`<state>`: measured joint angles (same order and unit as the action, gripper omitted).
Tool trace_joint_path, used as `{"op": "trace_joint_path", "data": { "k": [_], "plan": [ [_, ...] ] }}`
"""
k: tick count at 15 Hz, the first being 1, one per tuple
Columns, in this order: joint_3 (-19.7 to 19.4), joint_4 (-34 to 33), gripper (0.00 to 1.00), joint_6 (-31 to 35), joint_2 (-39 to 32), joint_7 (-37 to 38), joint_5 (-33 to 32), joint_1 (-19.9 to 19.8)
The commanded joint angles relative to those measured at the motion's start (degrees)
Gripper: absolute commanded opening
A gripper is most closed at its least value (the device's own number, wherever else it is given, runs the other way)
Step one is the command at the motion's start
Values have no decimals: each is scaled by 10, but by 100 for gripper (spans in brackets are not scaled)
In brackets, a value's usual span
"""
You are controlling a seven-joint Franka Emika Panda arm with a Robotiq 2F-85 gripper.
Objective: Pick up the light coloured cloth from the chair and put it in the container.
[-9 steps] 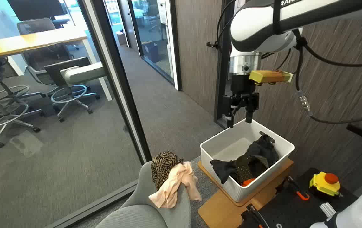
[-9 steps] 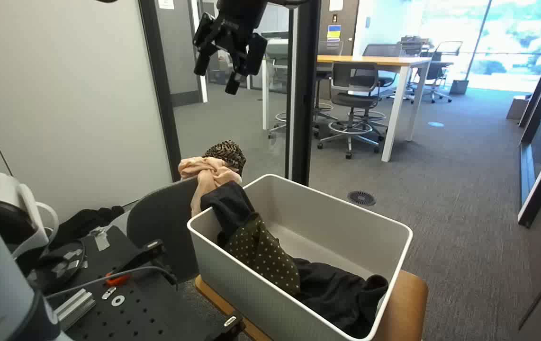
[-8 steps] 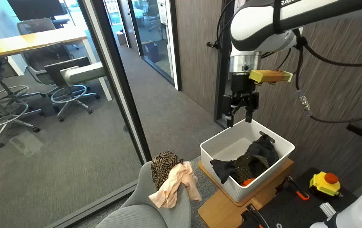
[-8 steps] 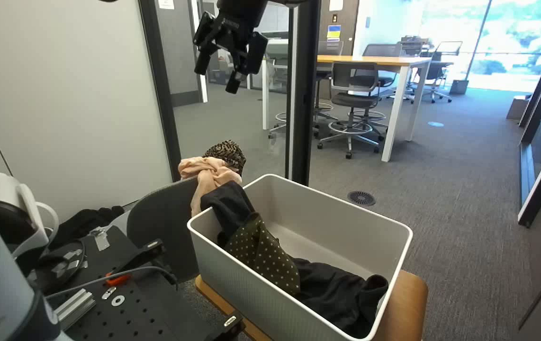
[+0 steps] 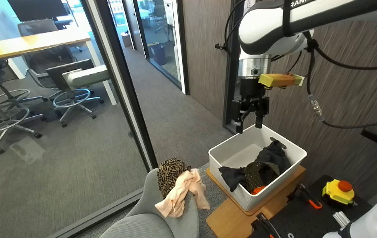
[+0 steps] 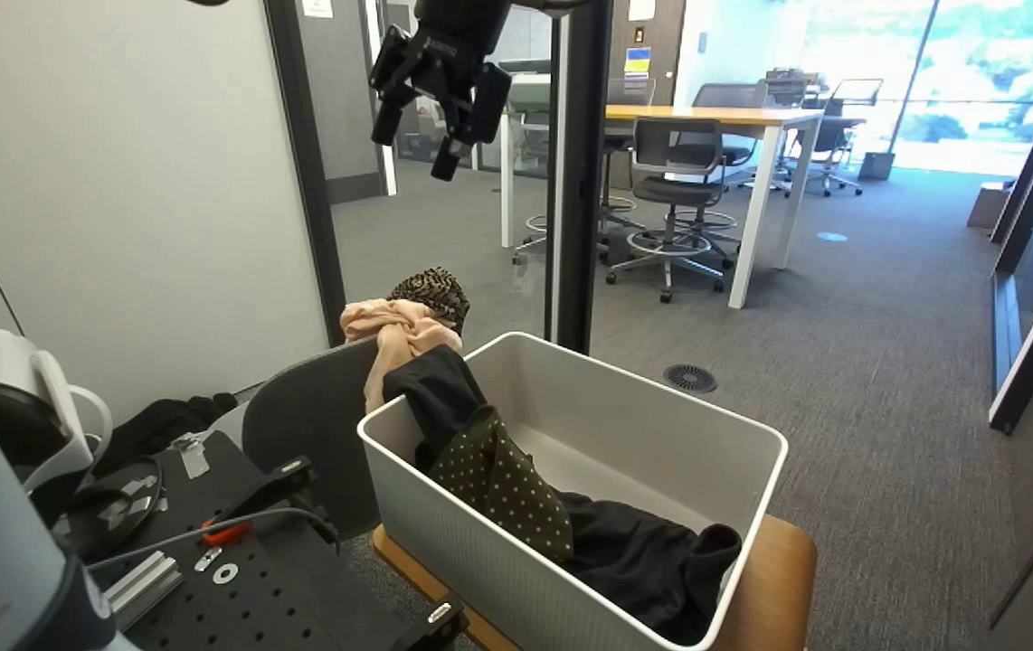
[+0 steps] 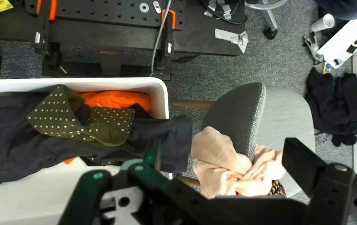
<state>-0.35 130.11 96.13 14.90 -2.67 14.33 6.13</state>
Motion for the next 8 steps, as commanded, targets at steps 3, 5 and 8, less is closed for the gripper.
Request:
{"op": "trace_joint_path", "data": {
  "k": [3,5,8],
  "plan": [
    [59,-45,100,-1,-83,46,-50,10],
    [84,-72,100,-2,-126,61,-73,21],
    [115,-127,100,-8,-196,78,-117,44]
  ]
}}
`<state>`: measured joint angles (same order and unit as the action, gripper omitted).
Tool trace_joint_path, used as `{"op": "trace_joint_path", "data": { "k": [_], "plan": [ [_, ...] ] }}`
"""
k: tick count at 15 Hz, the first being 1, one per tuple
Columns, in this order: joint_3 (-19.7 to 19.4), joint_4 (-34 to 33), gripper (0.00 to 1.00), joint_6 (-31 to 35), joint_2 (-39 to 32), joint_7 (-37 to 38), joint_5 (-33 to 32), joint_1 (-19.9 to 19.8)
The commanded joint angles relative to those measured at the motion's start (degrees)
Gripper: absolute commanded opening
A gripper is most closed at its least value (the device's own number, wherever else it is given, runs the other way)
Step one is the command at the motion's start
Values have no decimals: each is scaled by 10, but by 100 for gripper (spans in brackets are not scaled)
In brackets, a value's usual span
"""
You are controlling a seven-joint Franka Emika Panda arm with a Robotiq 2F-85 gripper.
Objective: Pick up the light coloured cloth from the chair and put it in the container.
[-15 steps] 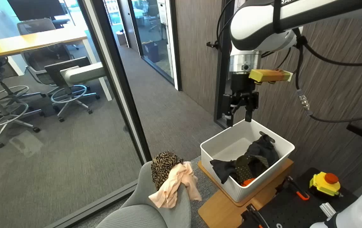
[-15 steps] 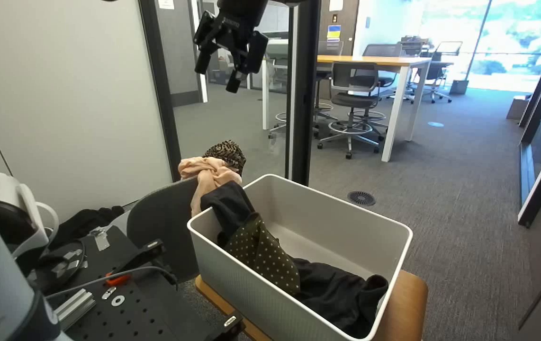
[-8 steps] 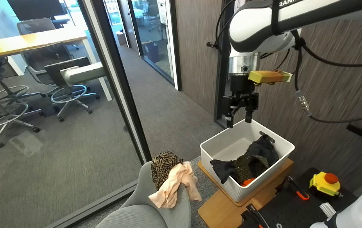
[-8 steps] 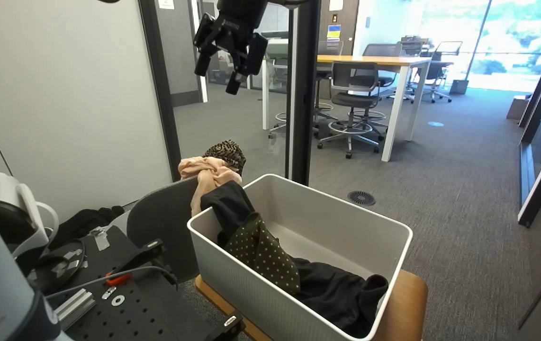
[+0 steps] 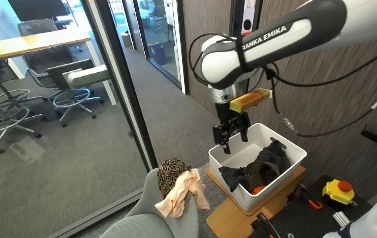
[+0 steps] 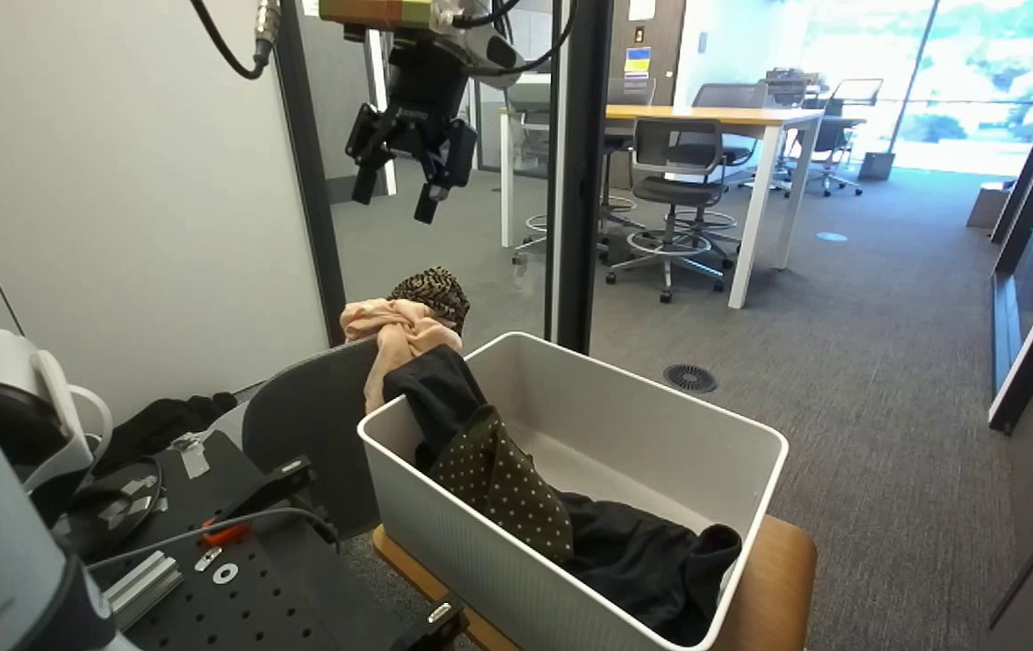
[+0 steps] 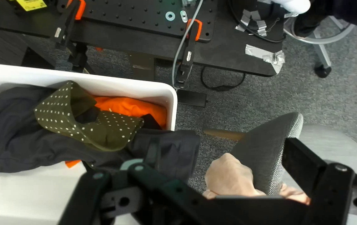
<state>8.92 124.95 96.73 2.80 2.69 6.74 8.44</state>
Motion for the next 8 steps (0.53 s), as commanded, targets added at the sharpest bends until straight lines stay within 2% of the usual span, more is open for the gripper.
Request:
{"op": "trace_joint_path", "data": {
  "k": [1,8],
  "plan": [
    [30,-93,100,-13,-96,29,-57,30],
    [69,-230,100,-22,-261,33,-157,118]
  ]
}}
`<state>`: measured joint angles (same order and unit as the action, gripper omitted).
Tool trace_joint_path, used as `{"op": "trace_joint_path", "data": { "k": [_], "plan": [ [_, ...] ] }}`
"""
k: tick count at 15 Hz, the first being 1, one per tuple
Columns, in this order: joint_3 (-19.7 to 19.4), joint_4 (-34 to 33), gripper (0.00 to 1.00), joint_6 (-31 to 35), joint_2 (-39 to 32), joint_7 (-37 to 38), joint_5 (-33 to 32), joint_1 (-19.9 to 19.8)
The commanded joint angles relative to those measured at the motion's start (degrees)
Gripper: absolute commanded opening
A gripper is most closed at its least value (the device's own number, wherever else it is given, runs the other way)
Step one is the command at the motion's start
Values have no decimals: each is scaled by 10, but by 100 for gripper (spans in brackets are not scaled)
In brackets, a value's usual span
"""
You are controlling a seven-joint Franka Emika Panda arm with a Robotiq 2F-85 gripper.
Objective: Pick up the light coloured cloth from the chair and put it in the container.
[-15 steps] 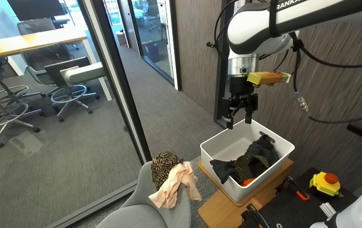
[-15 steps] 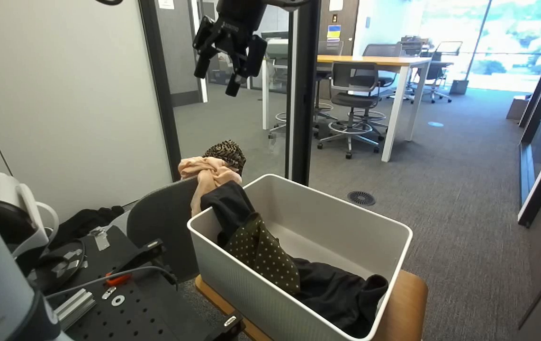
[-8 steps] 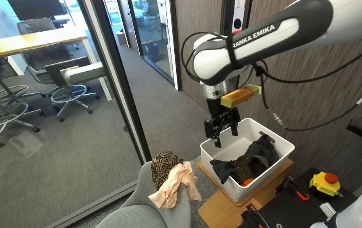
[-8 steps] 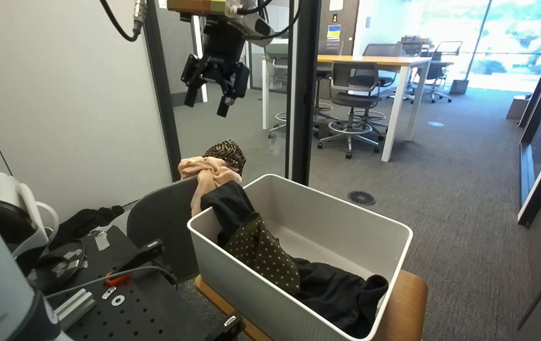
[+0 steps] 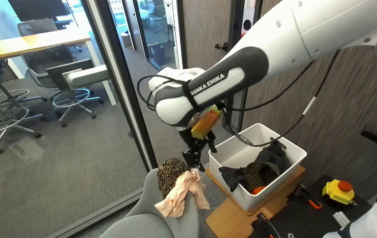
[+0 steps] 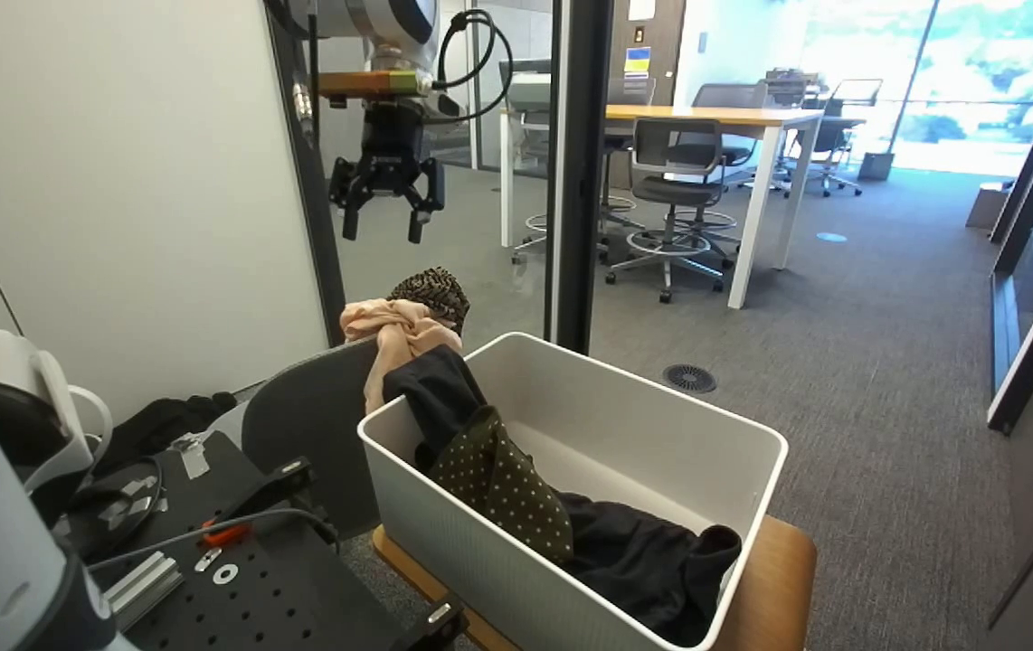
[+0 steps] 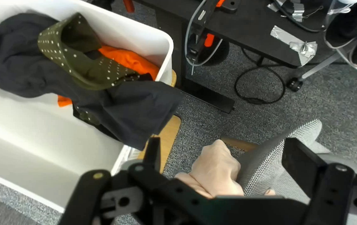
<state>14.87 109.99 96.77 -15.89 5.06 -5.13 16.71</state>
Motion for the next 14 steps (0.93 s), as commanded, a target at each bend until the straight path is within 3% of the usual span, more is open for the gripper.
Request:
{"op": "trace_joint_path", "data": {
  "k": [1,9,14],
  "plan": [
    [10,-95,100,-19,-92,25,-51,52],
    [5,-188,100,-2,-180,52,-103,140],
    [-5,-190,100,38,-195,105,-115,173]
  ]
}}
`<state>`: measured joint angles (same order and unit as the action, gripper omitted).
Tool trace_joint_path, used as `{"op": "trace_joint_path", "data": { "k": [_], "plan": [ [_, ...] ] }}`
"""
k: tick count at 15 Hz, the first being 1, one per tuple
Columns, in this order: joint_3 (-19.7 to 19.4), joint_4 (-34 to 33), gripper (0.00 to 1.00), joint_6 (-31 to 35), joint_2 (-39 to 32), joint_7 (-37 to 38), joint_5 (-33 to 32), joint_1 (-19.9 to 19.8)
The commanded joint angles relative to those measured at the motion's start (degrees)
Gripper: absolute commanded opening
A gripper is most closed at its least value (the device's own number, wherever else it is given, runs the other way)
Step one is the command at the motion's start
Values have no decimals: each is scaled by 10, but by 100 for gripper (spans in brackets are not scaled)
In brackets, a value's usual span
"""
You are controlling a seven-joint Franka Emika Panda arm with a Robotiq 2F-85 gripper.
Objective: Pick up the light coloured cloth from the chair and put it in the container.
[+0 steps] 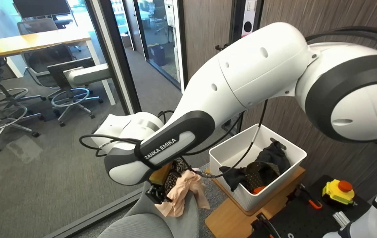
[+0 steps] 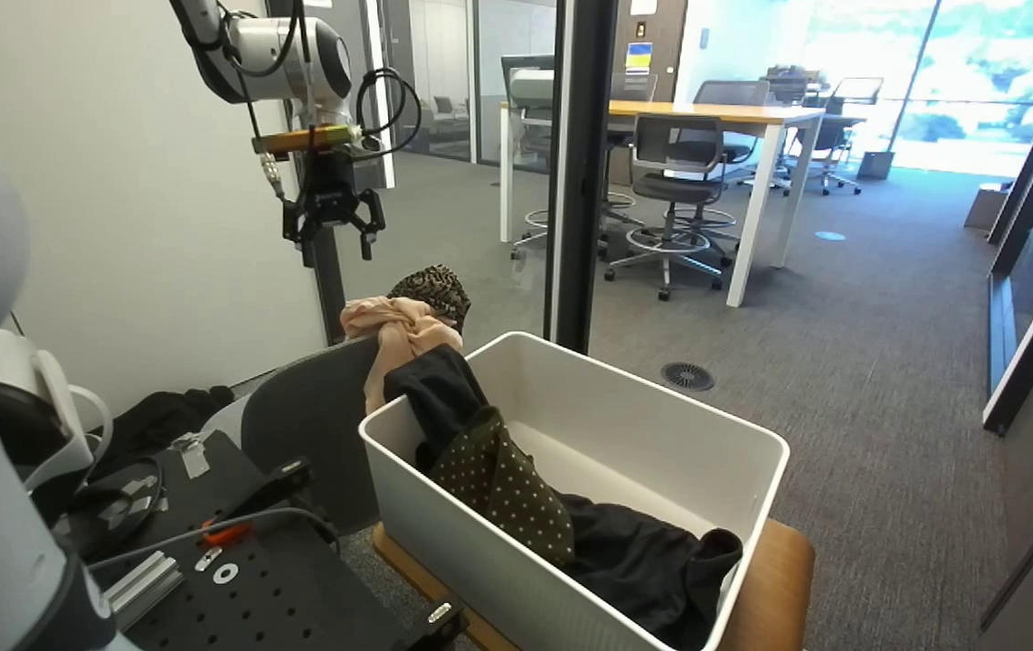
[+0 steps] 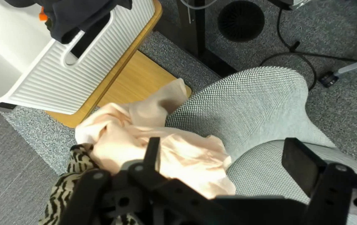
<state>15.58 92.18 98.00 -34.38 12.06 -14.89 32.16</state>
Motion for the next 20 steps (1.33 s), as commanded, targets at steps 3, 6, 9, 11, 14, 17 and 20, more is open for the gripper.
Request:
{"op": "trace_joint_path", "data": {
  "k": [3,6,9,11,14,17,20],
  "plan": [
    [-23,-2,100,69,-19,51,-25,28],
    [-33,10,100,116,-24,60,-33,34],
    [-41,17,100,138,-31,63,-36,38],
    [-47,18,100,139,-39,68,-39,43],
    [-52,22,100,140,-46,67,-36,46],
    [-56,26,100,152,-52,69,-35,45],
    [-63,27,100,165,-59,73,-36,44]
  ]
}}
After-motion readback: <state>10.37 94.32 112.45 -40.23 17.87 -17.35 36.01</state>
